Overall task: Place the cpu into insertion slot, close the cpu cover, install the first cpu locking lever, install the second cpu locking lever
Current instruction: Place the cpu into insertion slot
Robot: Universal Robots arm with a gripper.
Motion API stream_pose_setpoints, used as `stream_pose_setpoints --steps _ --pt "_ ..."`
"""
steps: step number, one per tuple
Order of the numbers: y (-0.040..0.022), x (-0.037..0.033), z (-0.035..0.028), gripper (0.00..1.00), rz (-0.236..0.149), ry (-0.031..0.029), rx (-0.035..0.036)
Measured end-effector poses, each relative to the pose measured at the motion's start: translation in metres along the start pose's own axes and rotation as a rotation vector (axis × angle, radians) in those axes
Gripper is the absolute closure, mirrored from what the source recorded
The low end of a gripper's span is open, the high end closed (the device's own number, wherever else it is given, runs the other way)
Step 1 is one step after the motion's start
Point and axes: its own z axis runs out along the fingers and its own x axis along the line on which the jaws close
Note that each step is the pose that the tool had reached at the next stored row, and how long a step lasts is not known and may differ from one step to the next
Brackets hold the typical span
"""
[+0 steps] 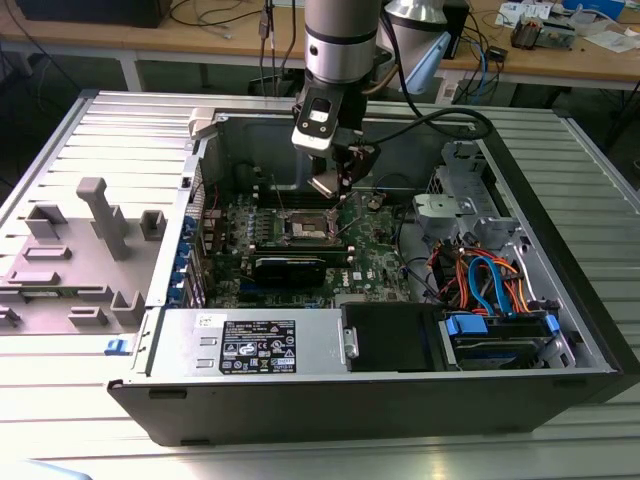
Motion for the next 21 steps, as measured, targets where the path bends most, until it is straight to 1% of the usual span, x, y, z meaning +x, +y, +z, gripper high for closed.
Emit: stream_pose_setpoints --steps 21 --pt "-0.0001 0.0000 0.0016 0.45 0.014 -0.0025 0.0012"
